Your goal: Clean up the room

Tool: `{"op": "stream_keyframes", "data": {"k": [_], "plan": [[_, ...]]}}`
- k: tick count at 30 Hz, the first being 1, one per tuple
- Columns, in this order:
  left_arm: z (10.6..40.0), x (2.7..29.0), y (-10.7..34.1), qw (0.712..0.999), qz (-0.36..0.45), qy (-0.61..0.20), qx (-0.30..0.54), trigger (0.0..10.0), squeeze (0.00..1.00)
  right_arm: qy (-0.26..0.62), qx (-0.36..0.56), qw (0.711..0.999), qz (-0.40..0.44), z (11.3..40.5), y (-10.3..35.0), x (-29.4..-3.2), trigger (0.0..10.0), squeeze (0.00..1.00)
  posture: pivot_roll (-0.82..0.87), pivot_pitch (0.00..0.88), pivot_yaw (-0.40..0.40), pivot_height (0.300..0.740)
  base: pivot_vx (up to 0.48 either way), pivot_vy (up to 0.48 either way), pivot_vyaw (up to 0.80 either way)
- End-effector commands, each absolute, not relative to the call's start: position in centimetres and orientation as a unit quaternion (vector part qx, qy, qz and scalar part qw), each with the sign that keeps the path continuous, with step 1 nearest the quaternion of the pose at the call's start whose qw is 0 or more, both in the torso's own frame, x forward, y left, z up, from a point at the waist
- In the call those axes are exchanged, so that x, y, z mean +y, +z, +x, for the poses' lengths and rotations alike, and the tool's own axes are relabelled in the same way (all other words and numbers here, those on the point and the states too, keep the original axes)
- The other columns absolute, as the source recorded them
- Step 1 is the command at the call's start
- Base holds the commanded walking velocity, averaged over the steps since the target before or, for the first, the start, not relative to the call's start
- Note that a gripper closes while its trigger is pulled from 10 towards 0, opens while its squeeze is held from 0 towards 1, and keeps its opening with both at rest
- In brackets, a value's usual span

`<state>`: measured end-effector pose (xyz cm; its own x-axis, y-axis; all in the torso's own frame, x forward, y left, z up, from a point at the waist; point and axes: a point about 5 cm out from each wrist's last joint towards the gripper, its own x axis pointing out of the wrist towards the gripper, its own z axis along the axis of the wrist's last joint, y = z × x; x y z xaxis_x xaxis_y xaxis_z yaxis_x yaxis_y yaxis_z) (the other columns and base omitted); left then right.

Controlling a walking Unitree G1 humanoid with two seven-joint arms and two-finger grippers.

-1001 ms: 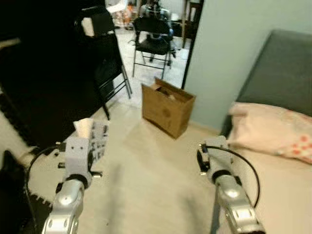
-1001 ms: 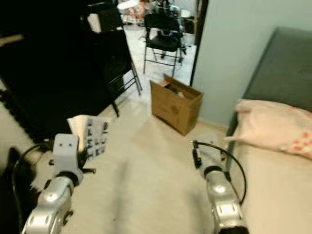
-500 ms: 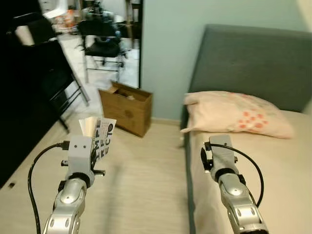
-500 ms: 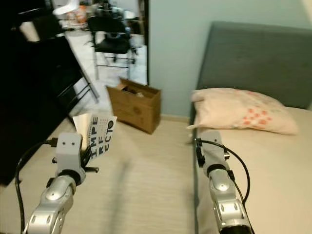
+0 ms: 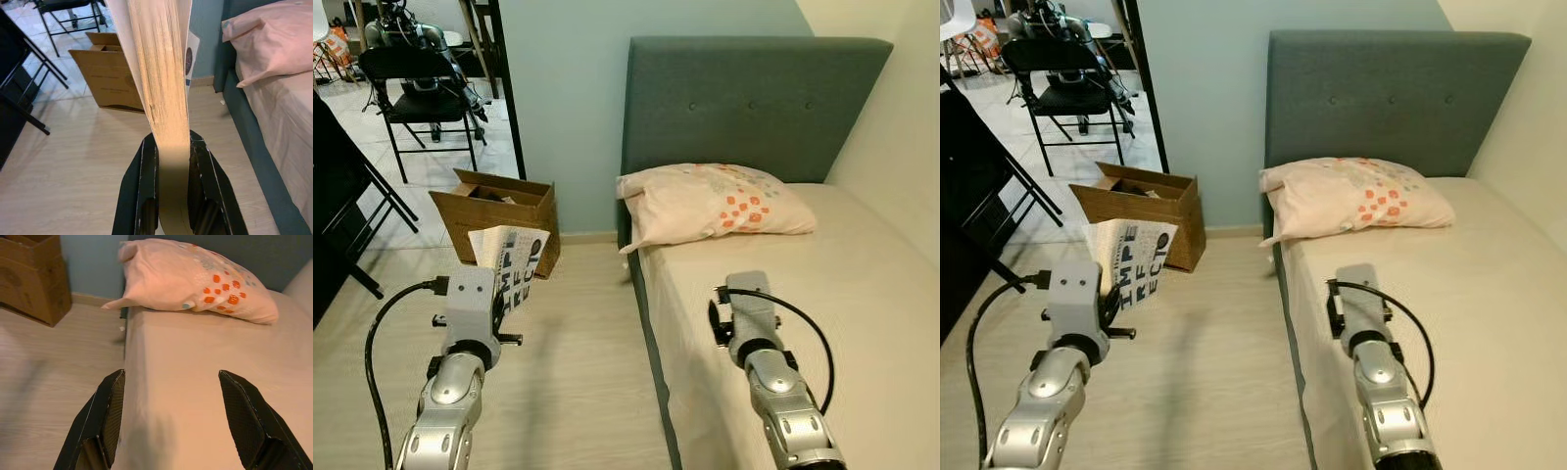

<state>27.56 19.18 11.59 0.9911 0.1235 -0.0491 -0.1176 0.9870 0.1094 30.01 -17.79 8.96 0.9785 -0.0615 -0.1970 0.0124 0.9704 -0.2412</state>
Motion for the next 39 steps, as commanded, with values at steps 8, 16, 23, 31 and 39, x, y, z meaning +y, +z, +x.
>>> {"op": "stream_keyframes", "data": {"k": [8, 16, 23, 31, 39], "plan": [[27.4, 18.9, 12.1, 0.998, 0.047, 0.049, 0.008, 10.0, 0.0, -0.002, 0.098, 0.986, -0.133, 30.3, 9.2, -17.3, 10.0, 0.0, -0.05, 0.09, -0.018, 0.74, 0.282, 0.0, 0.0], [27.3, 18.9, 12.1, 0.998, 0.049, 0.046, 0.007, 10.0, 0.0, 0.005, 0.096, 0.986, -0.138, 30.4, 9.2, -17.1, 10.0, 0.0, -0.04, 0.09, -0.024, 0.74, 0.387, 0.0, 0.0], [27.2, 18.9, 12.1, 0.998, 0.049, 0.046, 0.005, 10.0, 0.0, 0.009, 0.095, 0.986, -0.139, 30.4, 9.3, -17.0, 10.0, 0.0, -0.04, 0.088, -0.023, 0.74, 0.394, 0.0, 0.0], [27.3, 19.2, 12.2, 0.998, 0.051, 0.047, 0.004, 10.0, 0.0, 0.011, 0.095, 0.986, -0.139, 30.5, 9.1, -16.8, 10.0, 0.0, -0.03, 0.086, -0.021, 0.74, 0.394, 0.0, 0.0], [27.3, 19.4, 12.4, 0.998, 0.054, 0.045, 0.003, 10.0, 0.0, 0.012, 0.097, 0.986, -0.138, 30.5, 9.0, -16.6, 10.0, 0.0, -0.03, 0.085, -0.017, 0.74, 0.387, 0.0, 0.0]]}}
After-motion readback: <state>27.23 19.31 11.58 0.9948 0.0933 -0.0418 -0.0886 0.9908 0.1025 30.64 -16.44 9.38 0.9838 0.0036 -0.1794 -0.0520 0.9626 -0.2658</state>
